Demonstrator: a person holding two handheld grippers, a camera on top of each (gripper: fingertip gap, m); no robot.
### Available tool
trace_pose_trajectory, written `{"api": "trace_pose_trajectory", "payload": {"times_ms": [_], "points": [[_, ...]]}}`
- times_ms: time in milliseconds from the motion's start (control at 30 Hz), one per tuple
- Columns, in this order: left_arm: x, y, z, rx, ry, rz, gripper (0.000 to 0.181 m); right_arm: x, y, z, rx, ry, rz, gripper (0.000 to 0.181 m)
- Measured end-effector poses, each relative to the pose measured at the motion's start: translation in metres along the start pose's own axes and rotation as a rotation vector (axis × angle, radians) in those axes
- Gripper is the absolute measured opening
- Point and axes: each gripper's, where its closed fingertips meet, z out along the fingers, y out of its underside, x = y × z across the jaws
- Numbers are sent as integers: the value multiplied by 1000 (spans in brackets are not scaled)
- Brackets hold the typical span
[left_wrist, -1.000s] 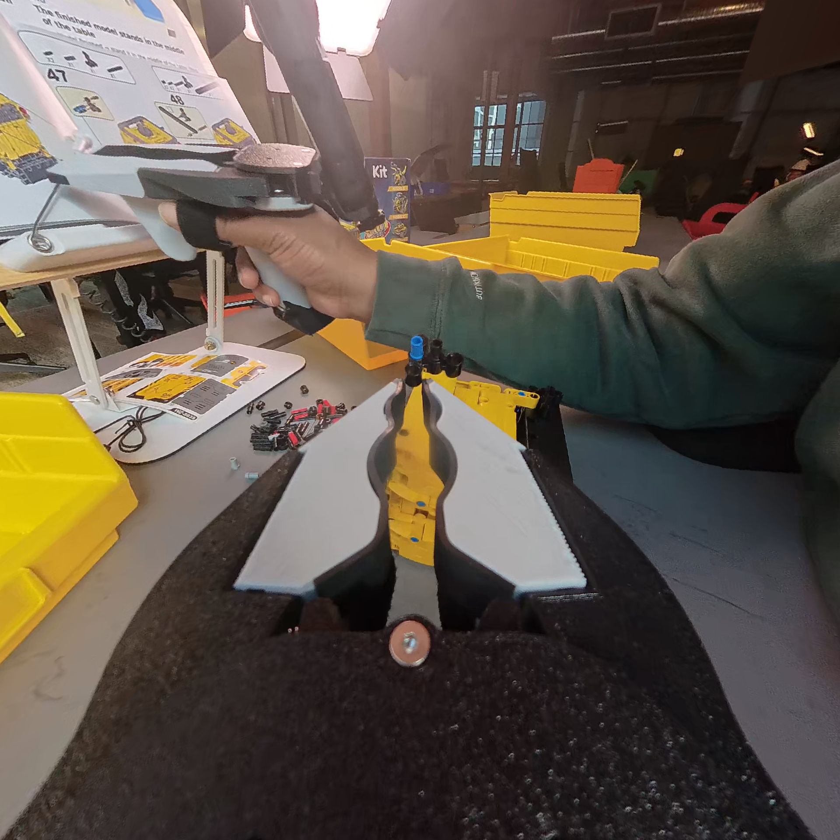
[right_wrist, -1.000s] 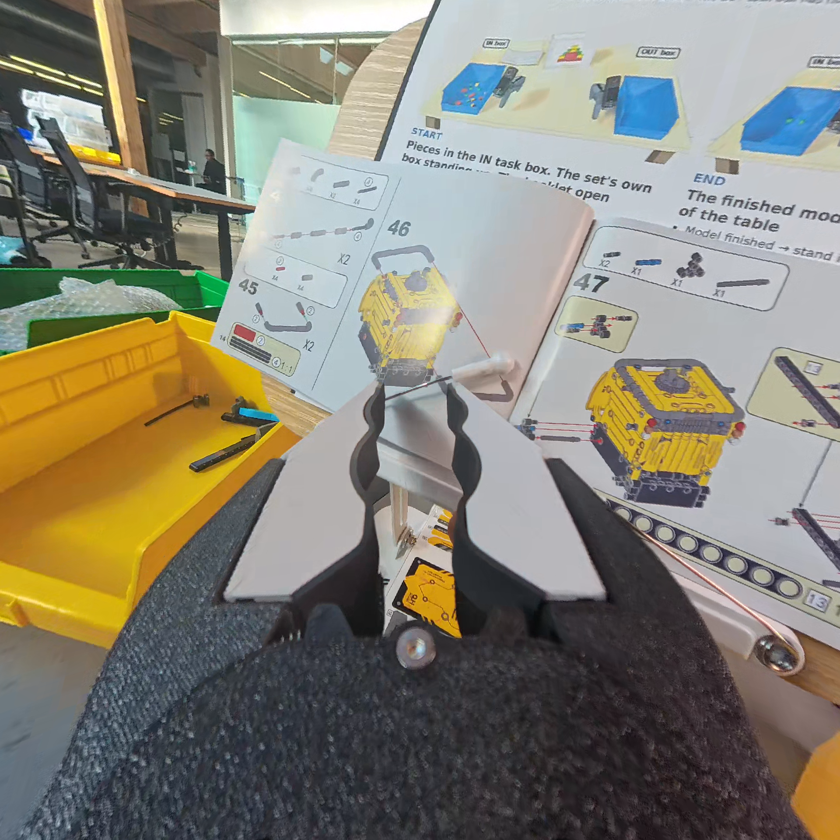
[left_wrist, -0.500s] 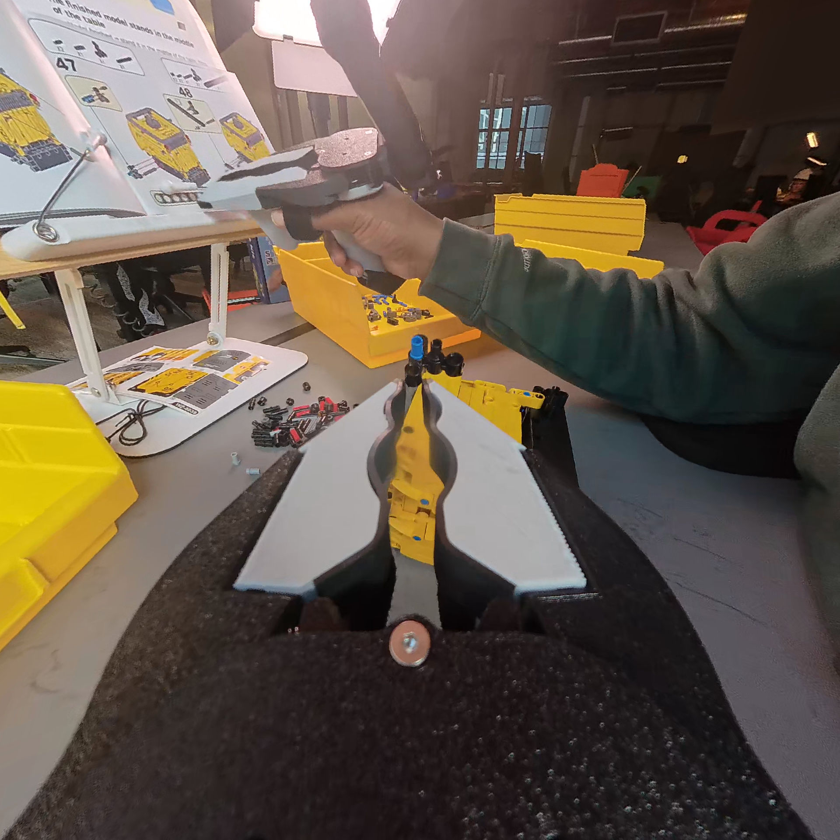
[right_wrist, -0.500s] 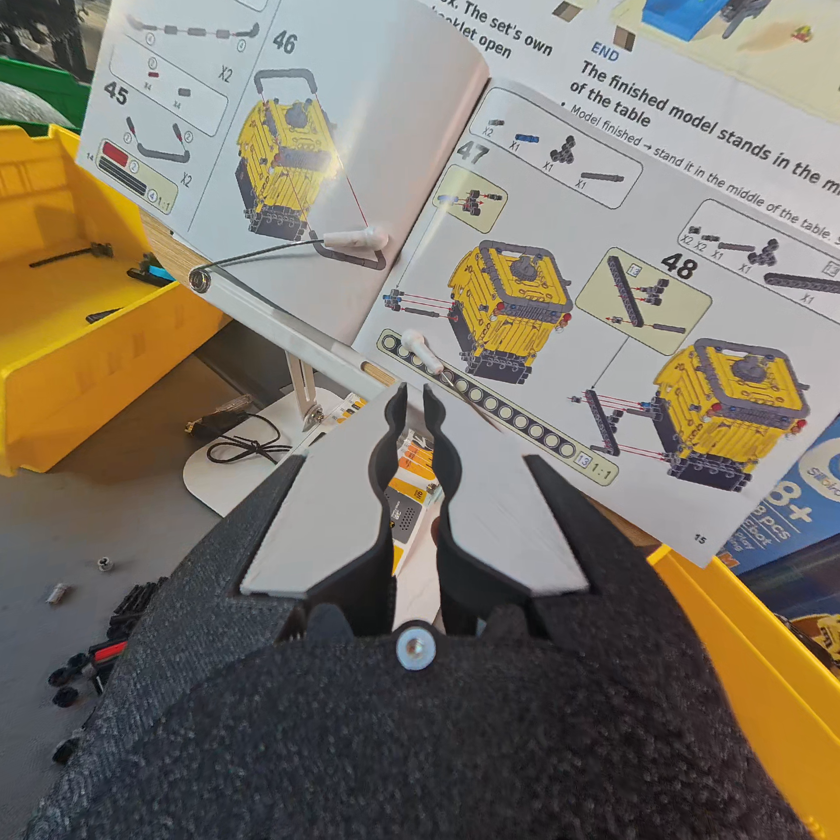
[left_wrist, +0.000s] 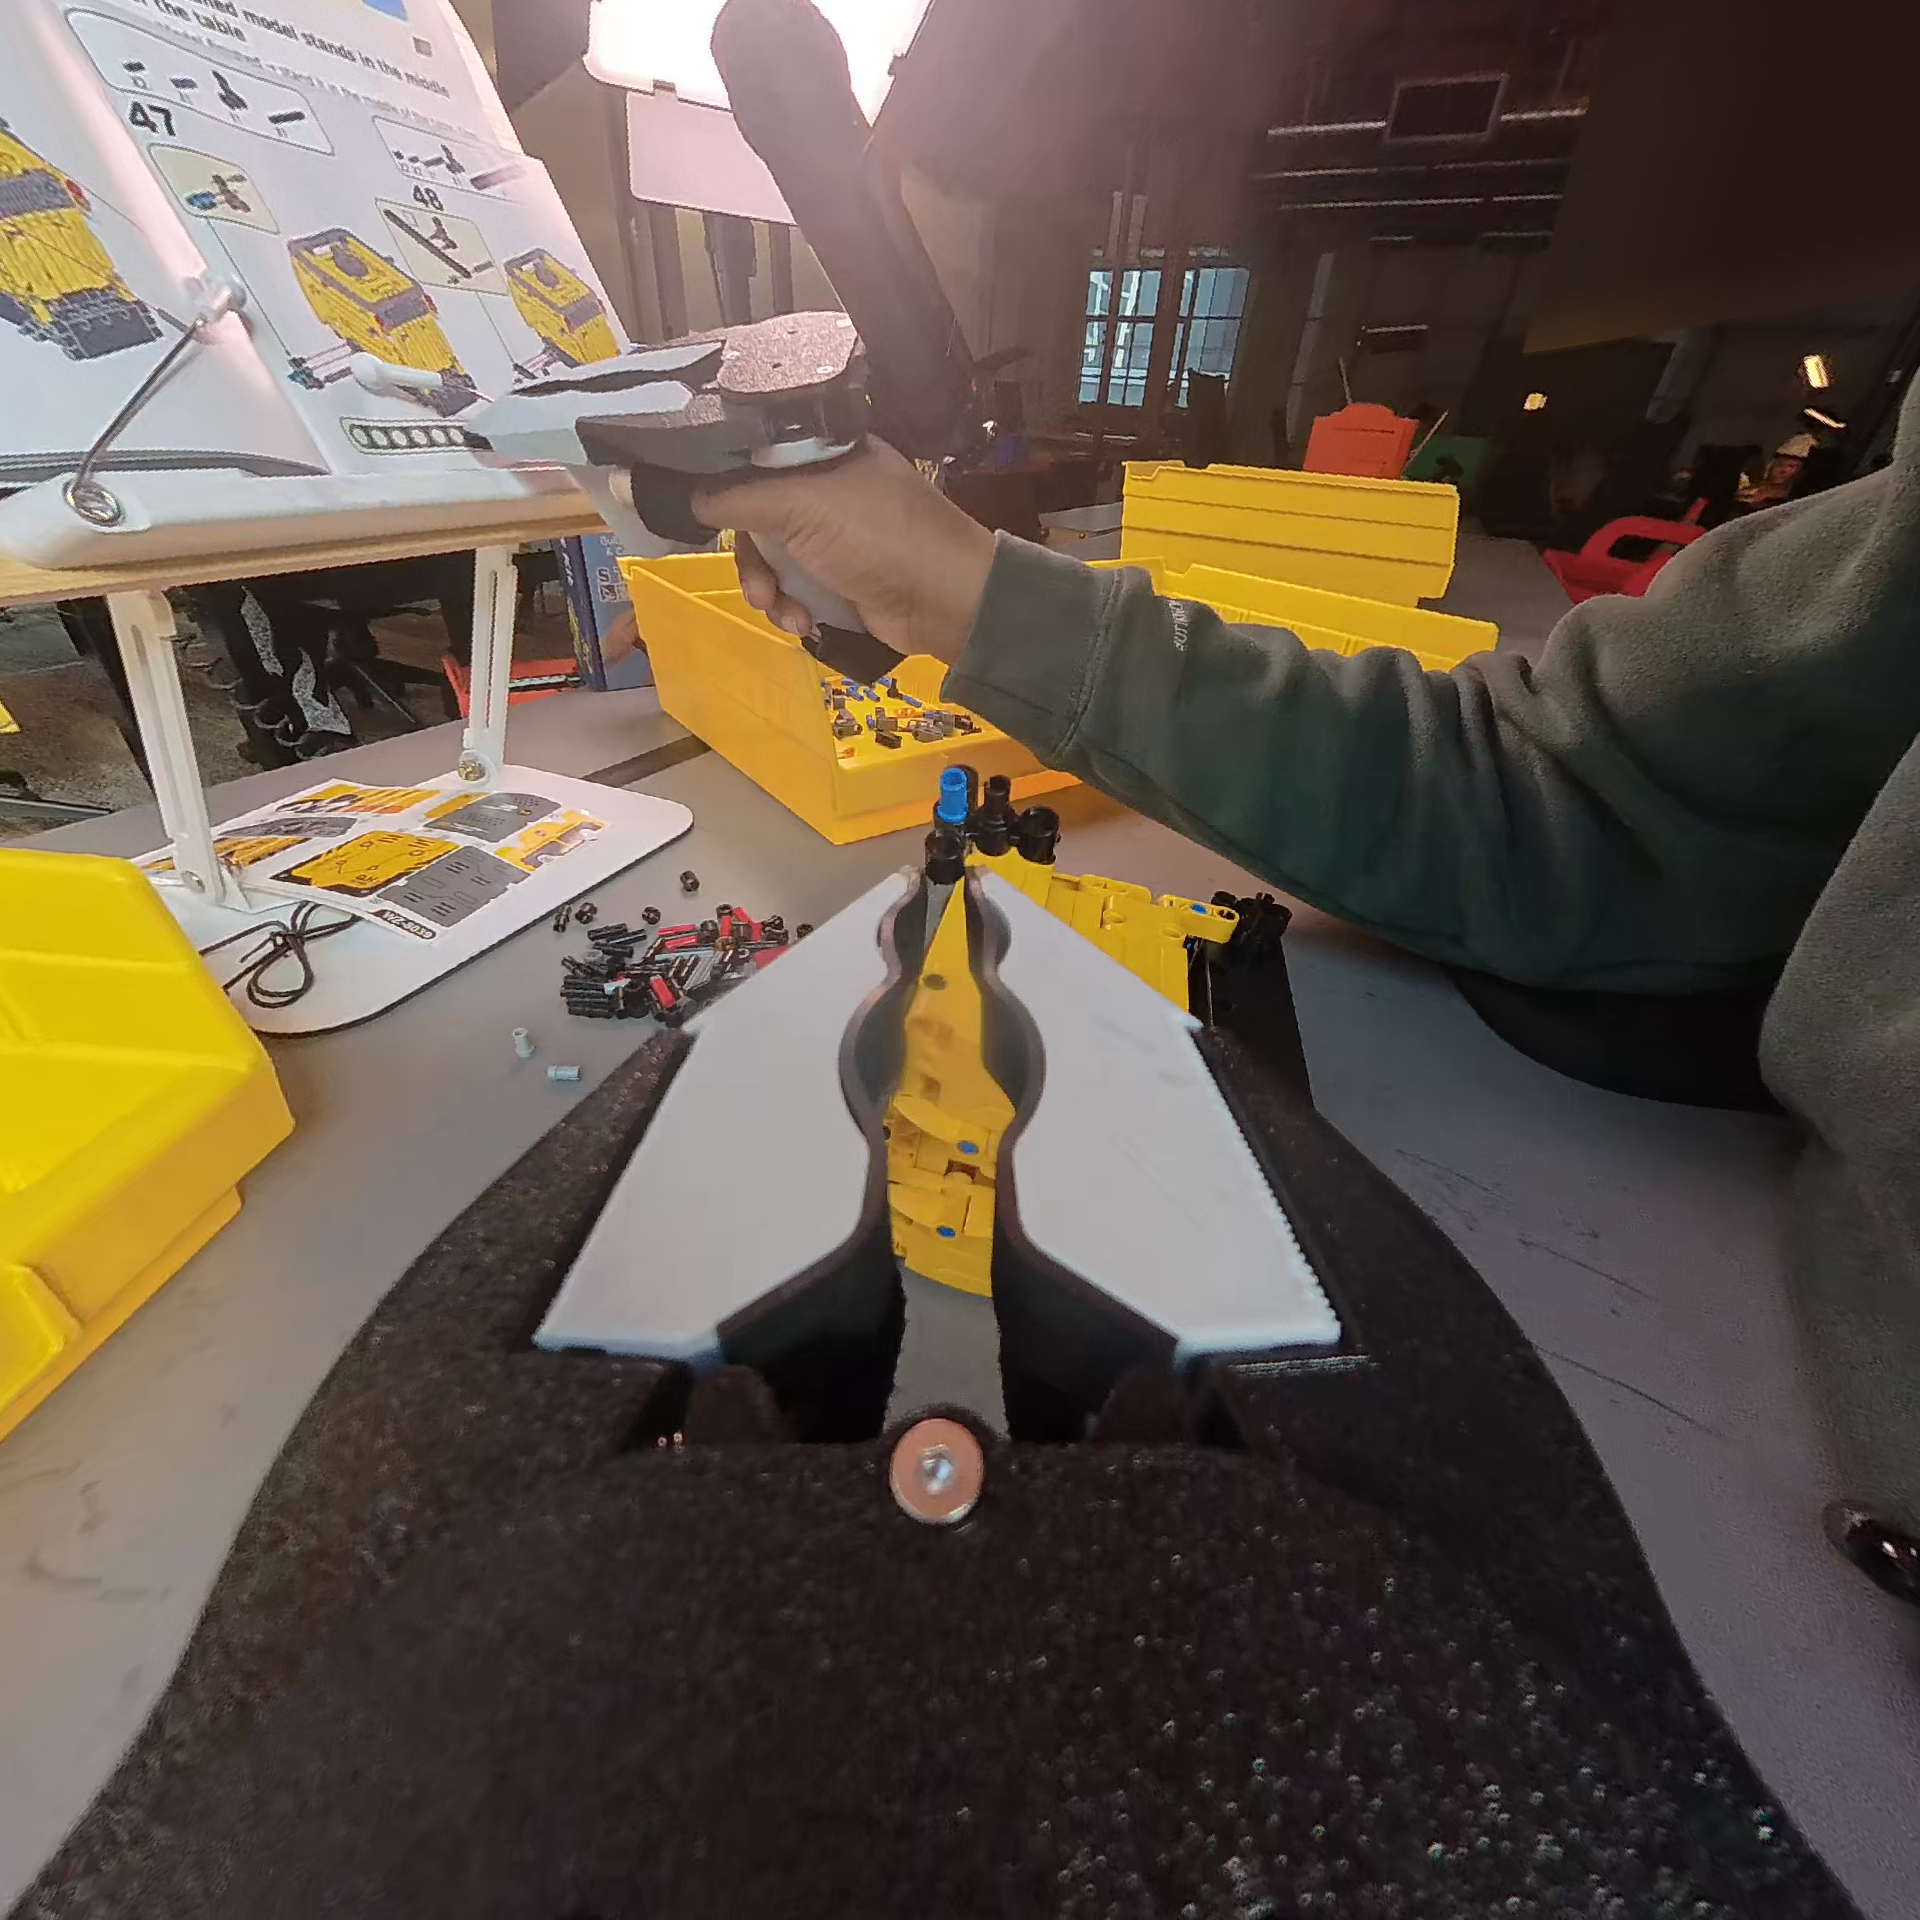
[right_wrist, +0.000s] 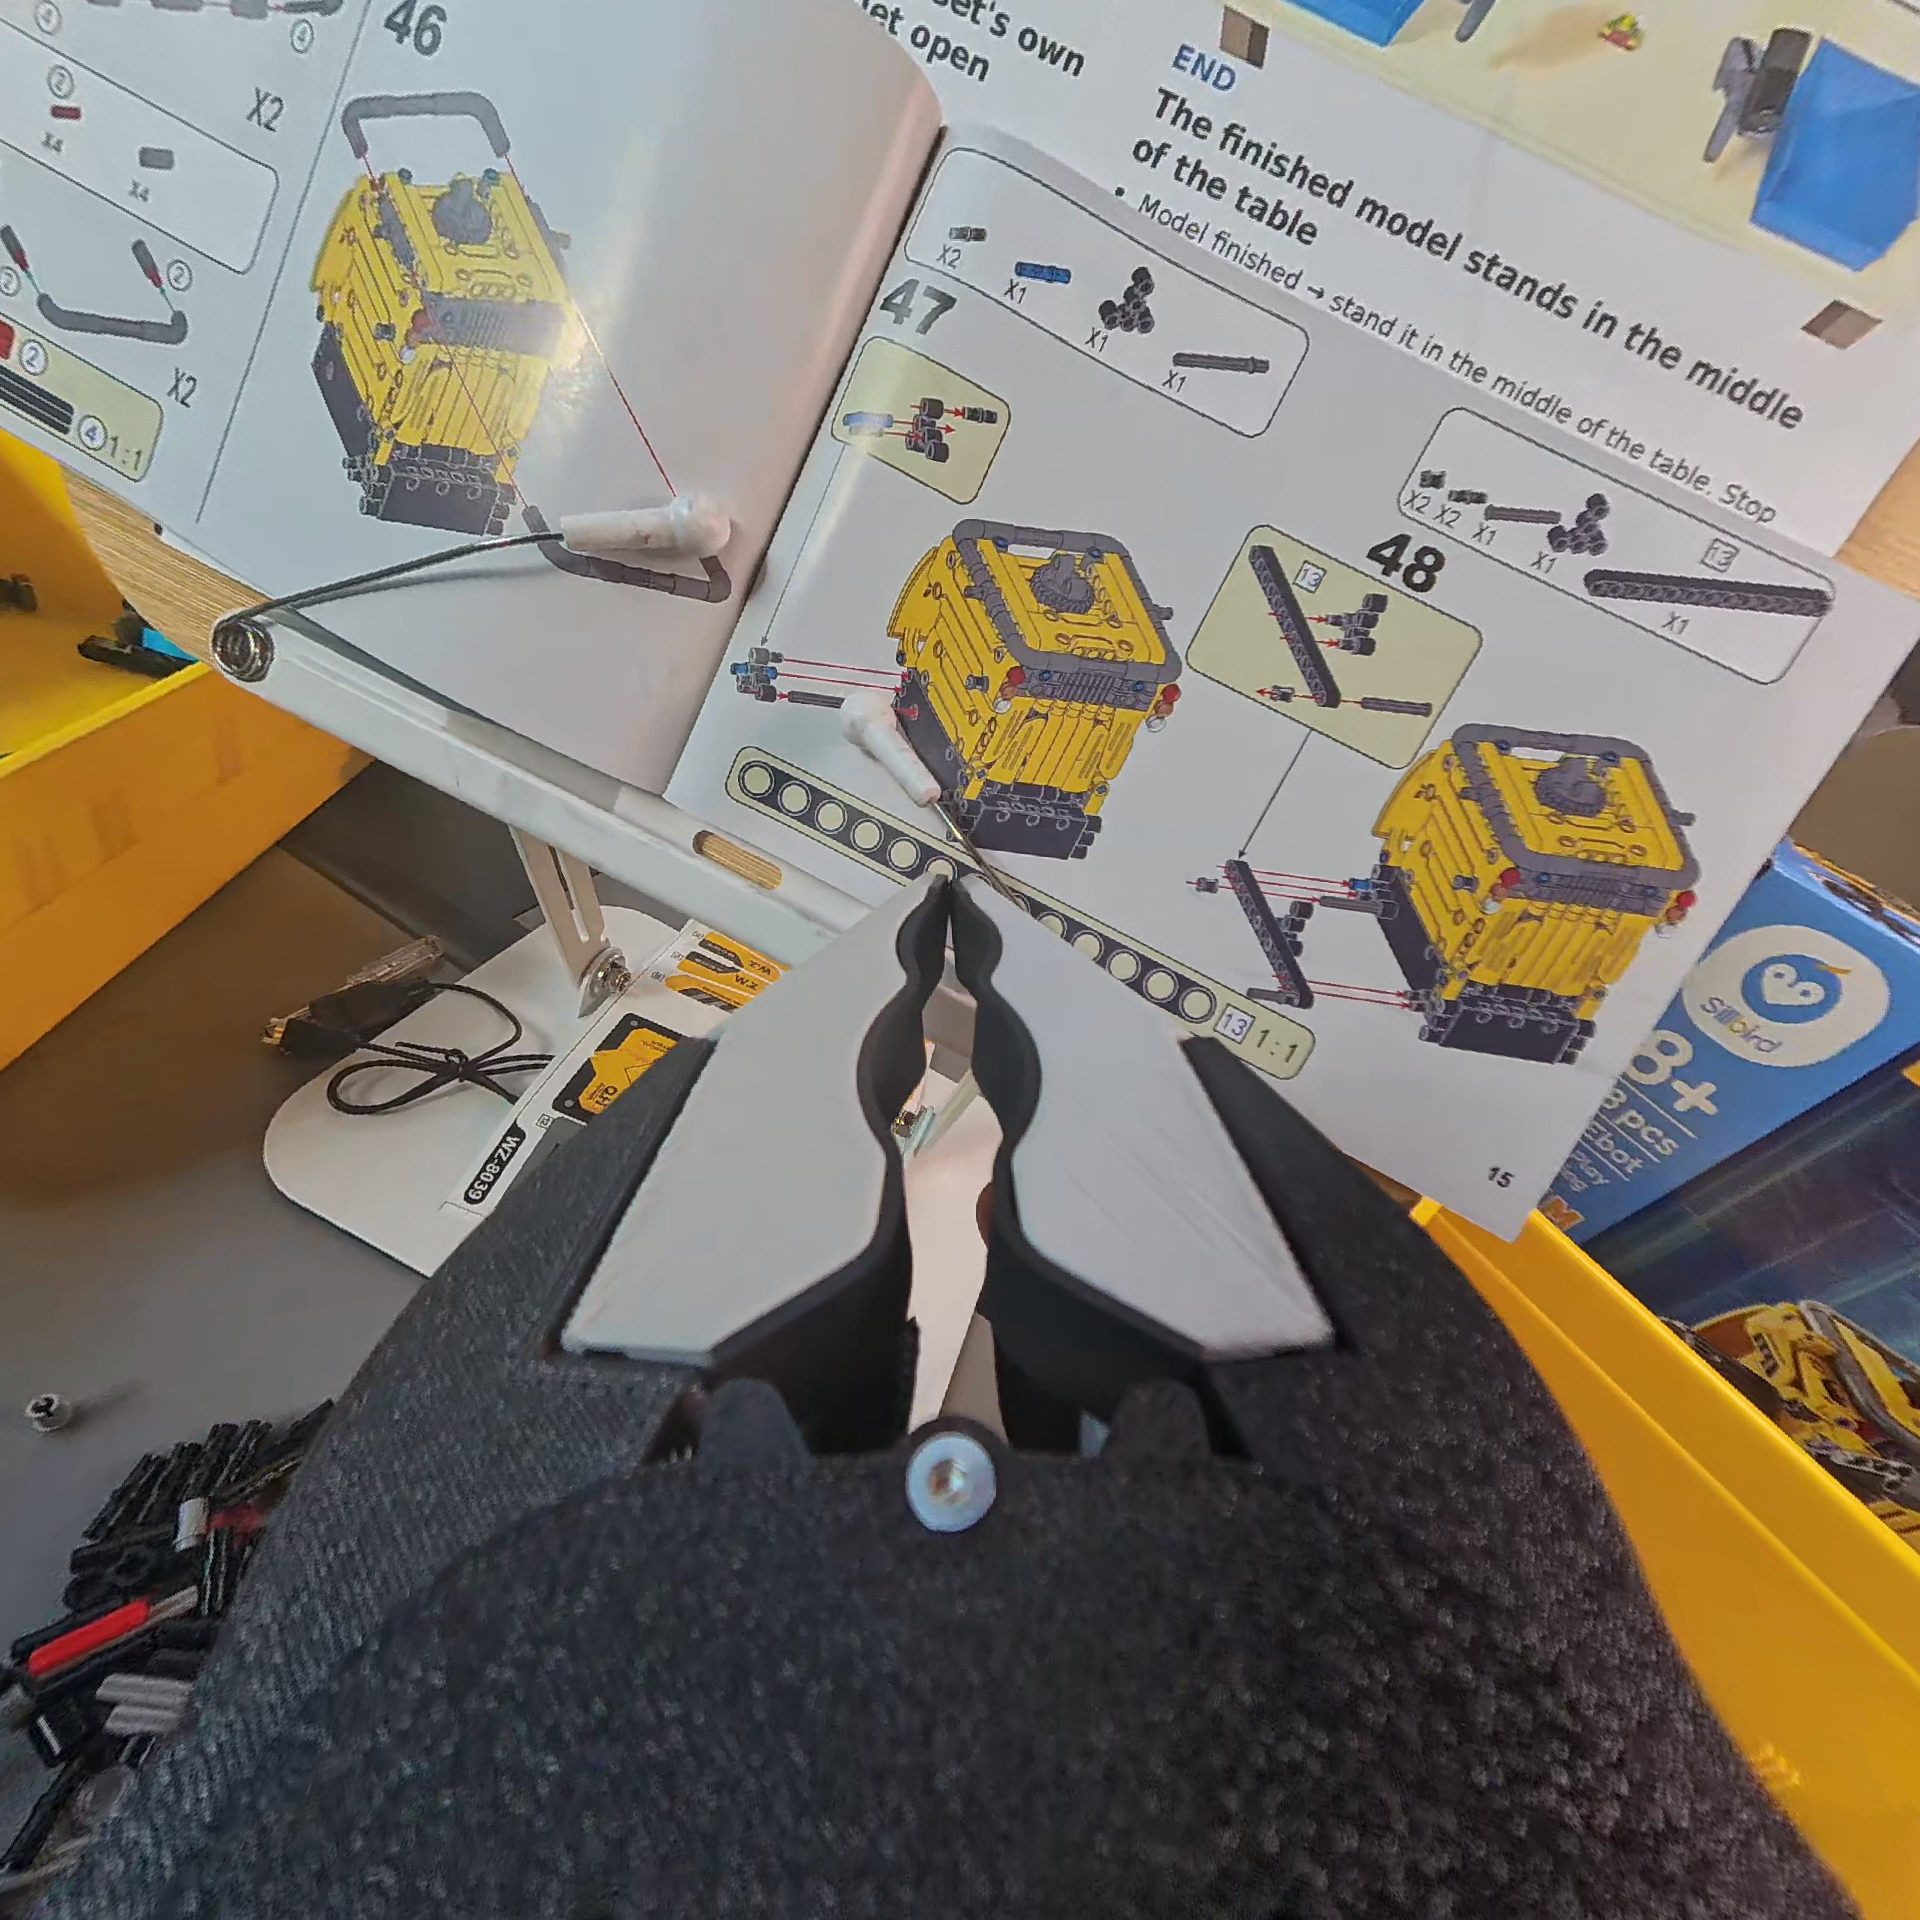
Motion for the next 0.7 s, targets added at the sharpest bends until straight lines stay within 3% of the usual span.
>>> {"api": "trace_pose_trajectory", "payload": {"times_ms": [167,333,500,600,700], "points": [[-3,-2,-2,10,-11,-4,5,-8,-4,-6,-4,-59,-3,12],[-1,-3,-2,13,-6,0,5,-9,-10,-8,38,-74,-49,12],[-1,-3,-2,8,-6,8,5,-2,-37,-15,159,-32,-68,16],[-2,-1,-2,4,-8,4,5,-9,-14,-1,30,-97,-40,19],[-2,-1,-2,2,-9,6,5,-12,-11,-2,32,-109,-49,17]]}}
